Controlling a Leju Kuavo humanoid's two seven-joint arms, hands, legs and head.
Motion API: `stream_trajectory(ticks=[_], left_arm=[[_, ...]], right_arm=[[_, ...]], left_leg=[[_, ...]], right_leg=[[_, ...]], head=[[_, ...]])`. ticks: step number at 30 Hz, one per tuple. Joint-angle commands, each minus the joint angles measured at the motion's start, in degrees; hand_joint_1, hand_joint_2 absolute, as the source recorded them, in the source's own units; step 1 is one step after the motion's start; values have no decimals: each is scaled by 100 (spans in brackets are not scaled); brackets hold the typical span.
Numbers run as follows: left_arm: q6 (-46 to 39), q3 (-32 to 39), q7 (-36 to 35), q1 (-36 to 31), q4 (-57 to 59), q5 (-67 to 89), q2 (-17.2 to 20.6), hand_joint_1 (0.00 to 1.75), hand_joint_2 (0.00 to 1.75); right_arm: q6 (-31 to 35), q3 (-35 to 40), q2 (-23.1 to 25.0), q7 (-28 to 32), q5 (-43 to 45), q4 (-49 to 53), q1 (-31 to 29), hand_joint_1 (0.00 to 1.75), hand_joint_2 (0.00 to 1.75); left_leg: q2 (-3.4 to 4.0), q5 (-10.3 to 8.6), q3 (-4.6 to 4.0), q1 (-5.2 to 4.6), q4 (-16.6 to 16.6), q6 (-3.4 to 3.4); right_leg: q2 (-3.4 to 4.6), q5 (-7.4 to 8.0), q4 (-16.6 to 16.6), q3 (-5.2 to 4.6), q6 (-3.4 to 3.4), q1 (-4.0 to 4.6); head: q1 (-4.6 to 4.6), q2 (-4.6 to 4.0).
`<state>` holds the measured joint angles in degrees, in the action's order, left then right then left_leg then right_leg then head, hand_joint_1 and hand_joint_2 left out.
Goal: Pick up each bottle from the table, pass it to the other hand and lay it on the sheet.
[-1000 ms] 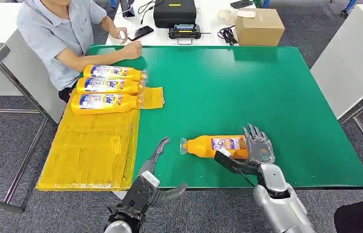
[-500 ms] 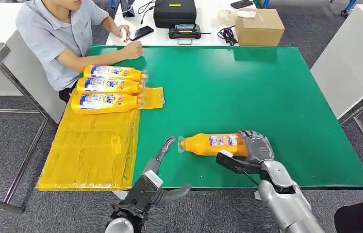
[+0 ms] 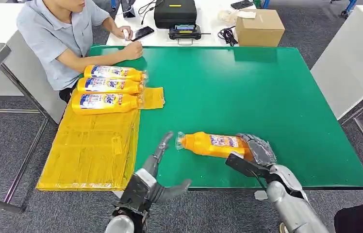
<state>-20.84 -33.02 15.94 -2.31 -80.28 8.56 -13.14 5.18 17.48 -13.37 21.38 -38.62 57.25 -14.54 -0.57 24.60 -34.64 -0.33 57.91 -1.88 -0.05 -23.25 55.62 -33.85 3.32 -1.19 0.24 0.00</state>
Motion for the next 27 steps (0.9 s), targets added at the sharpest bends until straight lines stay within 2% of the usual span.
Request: stream_trajectory(ticks=[1, 2, 7, 11, 18, 27], left_arm=[[-675, 544, 891, -79, 359, -1554, -137, 0, 175], [-771, 515, 1077, -49, 354, -1975, -90, 0, 175], [-818, 384, 1214, 3, 305, -2463, 34, 0, 175], [-579, 209, 956, -75, 518, -2804, 142, 0, 175], [-279, 36, 686, -268, 884, -3136, 180, 0, 175], [-277, 29, 684, -291, 893, -3135, 171, 0, 175]], right_arm=[[28, -877, 752, 386, 990, 1316, 725, 175, 175], [7, -977, 933, 479, 1269, 1588, 828, 175, 175], [-8, -904, 1172, 483, 1652, 1901, 910, 175, 175], [-151, -590, 1300, 519, 1883, 1895, 870, 175, 175], [-163, -245, 1338, 531, 1942, 1608, 674, 175, 175], [-161, -230, 1343, 532, 1938, 1586, 656, 175, 175]], left_leg=[[14, 13, 28, 8, -5, 16], [13, 9, 22, 6, -6, 15], [27, 13, 17, 10, -4, 15], [17, 6, 5, 4, -6, 10], [13, 4, 9, 3, -9, 10], [13, 10, 19, 8, -7, 14]], right_leg=[[9, -9, -5, 25, -20, 10], [7, -7, -3, 17, -18, 8], [22, -7, -2, 9, -18, 11], [13, -4, -1, -1, -13, 4], [9, -3, -4, 5, -14, 3], [8, -8, -5, 17, -19, 9]], head=[[-2, 0], [-2, 0], [-2, 0], [-2, 0], [-2, 0], [-2, 0]])
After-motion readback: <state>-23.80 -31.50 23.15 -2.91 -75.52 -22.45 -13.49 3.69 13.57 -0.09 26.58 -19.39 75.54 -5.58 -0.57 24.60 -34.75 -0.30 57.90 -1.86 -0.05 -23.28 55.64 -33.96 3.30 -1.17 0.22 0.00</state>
